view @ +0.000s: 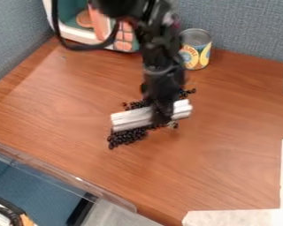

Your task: Sweep into pile

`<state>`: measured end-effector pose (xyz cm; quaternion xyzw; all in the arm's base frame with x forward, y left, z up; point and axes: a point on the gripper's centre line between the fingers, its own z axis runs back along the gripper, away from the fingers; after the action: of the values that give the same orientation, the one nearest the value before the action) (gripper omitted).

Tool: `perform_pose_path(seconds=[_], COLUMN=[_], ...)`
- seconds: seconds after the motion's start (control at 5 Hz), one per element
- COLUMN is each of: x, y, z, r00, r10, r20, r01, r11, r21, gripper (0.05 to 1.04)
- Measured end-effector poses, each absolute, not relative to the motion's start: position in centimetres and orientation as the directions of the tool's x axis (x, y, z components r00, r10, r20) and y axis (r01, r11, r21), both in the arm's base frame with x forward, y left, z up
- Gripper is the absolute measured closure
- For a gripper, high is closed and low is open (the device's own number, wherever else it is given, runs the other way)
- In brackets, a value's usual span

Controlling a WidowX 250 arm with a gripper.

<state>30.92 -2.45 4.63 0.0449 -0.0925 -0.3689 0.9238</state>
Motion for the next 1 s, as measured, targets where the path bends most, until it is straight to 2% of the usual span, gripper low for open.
perform_pose_path(seconds=[0.2, 0.4, 0.6, 1.0], x=[32.5, 33.9, 35.6, 38.8], y=[-4.5, -6.7, -9.0, -10.3], z=[6.3, 4.2, 1.0, -0.2], r00=[0.784, 0.865, 0.891, 0.931], r10=[-0.595, -0.458, -0.398, -0.194], r20=[0.174, 0.207, 0.218, 0.31], r01=[0.57, 0.435, 0.382, 0.184], r11=[0.803, 0.888, 0.917, 0.981], r21=[0.175, 0.149, 0.112, 0.061], gripper=[0.706, 0.706, 0.706, 0.706])
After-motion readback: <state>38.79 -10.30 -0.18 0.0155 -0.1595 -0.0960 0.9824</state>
